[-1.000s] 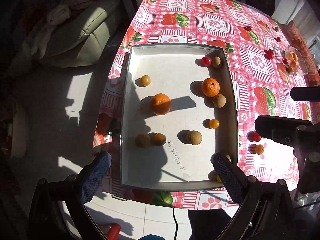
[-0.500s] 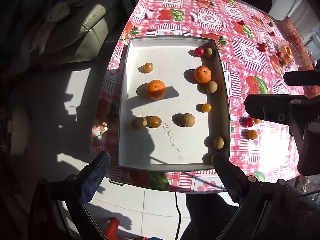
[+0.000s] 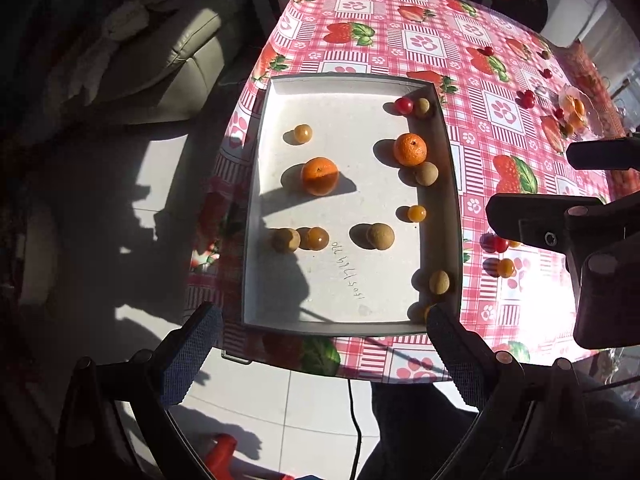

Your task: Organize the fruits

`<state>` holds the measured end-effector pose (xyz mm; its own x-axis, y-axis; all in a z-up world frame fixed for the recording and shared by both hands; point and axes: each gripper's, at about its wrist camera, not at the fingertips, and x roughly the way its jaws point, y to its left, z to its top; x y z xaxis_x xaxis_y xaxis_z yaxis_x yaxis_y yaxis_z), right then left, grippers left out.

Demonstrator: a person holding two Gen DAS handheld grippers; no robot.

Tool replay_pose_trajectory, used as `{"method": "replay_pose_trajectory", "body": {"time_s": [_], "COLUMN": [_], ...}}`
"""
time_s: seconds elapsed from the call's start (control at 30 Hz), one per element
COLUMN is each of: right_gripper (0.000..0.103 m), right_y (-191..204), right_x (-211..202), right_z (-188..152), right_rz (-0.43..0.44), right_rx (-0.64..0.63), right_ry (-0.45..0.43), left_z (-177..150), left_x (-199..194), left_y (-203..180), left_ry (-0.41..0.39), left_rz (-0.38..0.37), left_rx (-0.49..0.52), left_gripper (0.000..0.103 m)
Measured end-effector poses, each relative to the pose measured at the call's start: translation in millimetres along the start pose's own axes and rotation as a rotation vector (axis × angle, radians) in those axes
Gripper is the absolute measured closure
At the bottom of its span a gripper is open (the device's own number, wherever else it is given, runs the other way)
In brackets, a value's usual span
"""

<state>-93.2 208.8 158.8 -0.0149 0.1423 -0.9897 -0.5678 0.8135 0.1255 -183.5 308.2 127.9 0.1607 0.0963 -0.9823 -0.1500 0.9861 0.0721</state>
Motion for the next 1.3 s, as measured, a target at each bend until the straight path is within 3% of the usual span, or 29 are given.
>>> {"method": "replay_pose_trajectory", "body": {"time_s": [0.53,1.3], "right_gripper": [0.0,0.0], "right_y": [19.4,24.7], "right_x": [-11.2,-14.6], "right_z": [5.3,3.9], "right_rz": [-0.102,-0.102], "right_rx": [-0.125,-0.143], "right_ry": [-0.054,-0.066], "left_z": [1.4,5.7], "left_x": [-7.6,-12.6], "left_y": [-0.9,-5.5], "left_ry": [-0.026,-0.055], "left_rz": [0.006,0.011], "left_rx": [-0.006,-0.01], "left_gripper": [0.0,0.0]}}
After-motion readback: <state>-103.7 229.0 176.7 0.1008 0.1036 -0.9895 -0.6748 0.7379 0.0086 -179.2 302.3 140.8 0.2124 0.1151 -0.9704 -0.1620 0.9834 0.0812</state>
